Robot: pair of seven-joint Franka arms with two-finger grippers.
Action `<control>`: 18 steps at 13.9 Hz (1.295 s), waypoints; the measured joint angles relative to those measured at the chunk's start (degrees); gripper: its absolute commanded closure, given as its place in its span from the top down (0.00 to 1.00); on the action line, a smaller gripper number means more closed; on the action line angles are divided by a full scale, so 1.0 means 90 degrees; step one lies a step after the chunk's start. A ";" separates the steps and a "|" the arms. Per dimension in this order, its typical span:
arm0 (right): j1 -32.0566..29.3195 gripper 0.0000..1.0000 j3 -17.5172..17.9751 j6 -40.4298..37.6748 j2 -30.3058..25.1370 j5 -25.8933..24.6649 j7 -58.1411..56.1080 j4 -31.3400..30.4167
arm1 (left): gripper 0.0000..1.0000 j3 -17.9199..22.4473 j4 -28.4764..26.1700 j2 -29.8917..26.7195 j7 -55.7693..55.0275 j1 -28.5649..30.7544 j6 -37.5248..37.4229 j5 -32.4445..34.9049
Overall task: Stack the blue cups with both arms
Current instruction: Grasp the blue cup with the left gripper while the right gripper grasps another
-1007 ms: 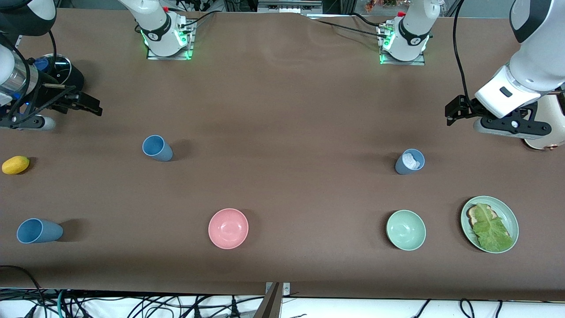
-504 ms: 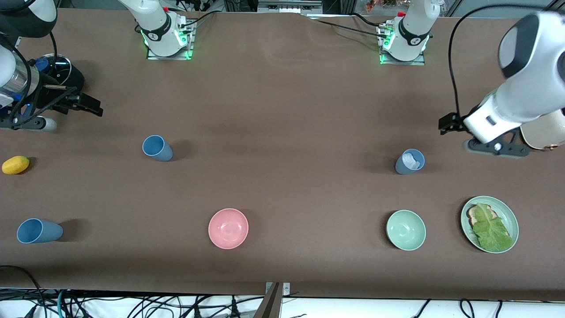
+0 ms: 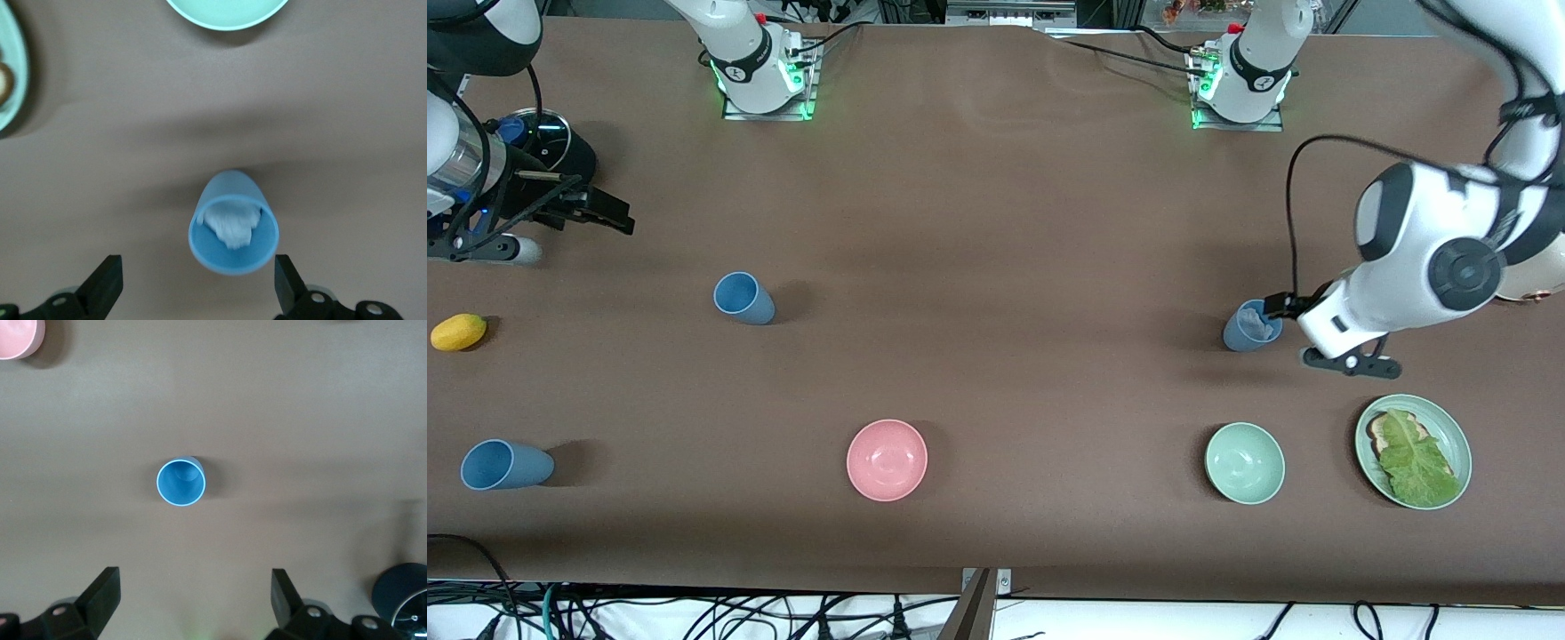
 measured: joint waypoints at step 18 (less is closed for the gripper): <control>0.0094 0.49 0.0081 0.2674 0.2082 -0.0324 -0.0007 -0.1806 | 0.00 -0.0183 -0.0674 -0.0003 0.0527 0.0066 0.0737 -0.0001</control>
